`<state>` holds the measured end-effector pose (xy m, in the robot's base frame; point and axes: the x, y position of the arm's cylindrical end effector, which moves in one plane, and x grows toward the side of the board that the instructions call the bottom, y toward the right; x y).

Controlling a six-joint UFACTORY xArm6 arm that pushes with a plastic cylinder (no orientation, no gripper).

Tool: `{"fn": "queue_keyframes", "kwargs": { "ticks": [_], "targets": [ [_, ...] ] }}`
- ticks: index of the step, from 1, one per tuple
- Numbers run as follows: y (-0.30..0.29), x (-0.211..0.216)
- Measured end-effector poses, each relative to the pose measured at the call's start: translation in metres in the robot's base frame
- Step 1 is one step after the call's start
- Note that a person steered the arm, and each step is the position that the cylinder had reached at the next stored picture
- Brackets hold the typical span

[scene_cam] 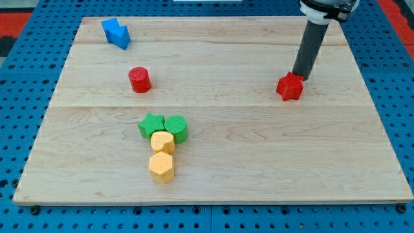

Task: Move the red star to the right side

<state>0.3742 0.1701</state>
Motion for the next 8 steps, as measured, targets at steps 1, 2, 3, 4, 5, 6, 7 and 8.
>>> {"fn": "queue_keyframes", "kwargs": {
  "ticks": [1,2,3,4,5,6,7,8],
  "targets": [
    [-0.039,-0.015],
    [-0.071,-0.021],
    [-0.086,0.002],
    [-0.086,0.014],
    [-0.085,0.009],
    [-0.084,0.015],
    [-0.084,0.021],
    [-0.084,0.021]
  ]
}}
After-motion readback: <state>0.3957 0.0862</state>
